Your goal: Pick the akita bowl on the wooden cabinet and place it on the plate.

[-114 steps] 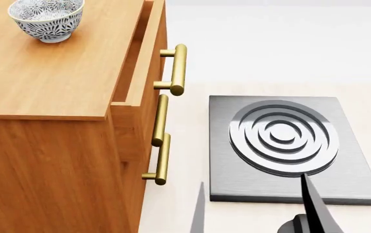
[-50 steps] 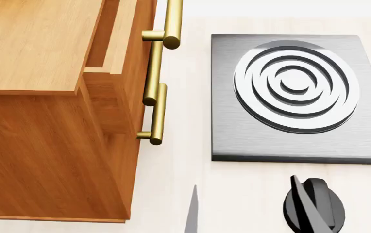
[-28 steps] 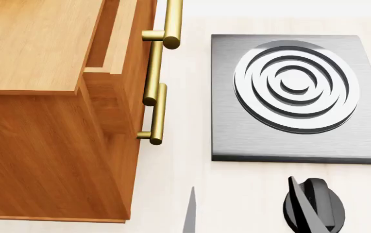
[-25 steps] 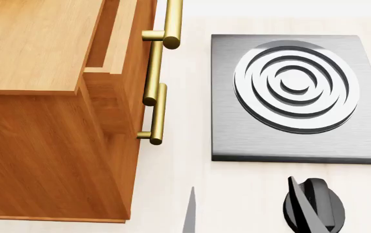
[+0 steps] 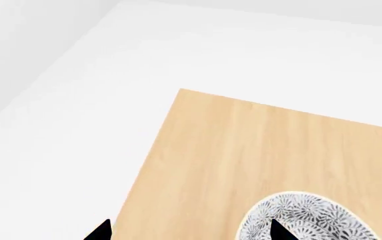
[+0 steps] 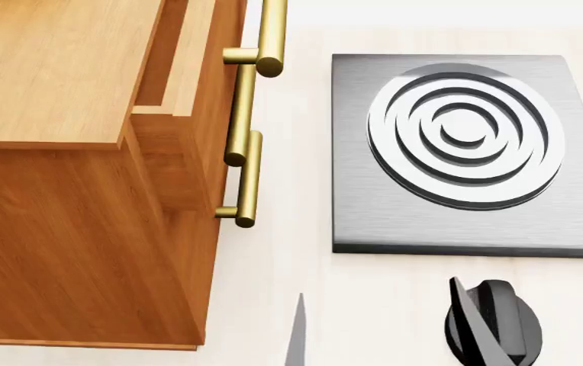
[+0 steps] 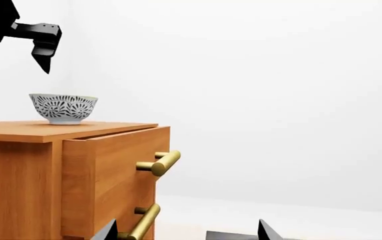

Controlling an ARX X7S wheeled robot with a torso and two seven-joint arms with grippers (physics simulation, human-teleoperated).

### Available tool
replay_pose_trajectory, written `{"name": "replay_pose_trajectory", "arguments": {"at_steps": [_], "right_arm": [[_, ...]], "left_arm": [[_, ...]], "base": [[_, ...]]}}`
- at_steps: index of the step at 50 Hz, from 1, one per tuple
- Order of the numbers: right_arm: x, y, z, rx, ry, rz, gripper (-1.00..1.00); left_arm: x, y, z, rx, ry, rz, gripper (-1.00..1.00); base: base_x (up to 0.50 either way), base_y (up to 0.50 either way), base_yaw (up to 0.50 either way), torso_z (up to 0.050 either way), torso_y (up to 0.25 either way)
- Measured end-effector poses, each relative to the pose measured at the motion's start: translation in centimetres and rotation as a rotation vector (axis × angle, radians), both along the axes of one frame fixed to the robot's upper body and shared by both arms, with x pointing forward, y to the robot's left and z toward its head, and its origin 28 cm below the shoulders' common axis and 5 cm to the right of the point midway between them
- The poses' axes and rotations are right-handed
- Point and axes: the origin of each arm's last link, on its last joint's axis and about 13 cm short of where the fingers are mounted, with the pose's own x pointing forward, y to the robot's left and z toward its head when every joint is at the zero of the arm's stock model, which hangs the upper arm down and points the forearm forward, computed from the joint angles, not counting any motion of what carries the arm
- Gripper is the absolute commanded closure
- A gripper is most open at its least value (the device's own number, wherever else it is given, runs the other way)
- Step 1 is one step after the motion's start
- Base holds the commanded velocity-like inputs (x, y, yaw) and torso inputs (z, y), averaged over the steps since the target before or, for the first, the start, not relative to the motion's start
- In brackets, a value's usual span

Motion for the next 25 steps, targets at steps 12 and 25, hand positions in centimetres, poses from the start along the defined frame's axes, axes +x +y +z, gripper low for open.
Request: {"name": "replay_pose_trajectory", "arguments": {"at_steps": [12, 25], "right_arm": [[0.0, 0.0, 0.0, -0.001, 0.000, -0.001, -1.00], [0.0, 0.0, 0.0, -0.003, 0.000, -0.002, -1.00]], "left_arm": [[0.3, 0.0, -0.8, -0.018, 0.056, -0.036, -1.00], [0.7, -0.4, -1.6, -0.005, 0.096, -0.073, -1.00]], "base": [[0.00, 0.00, 0.00, 0.000, 0.000], [0.00, 0.00, 0.00, 0.000, 0.000]]}}
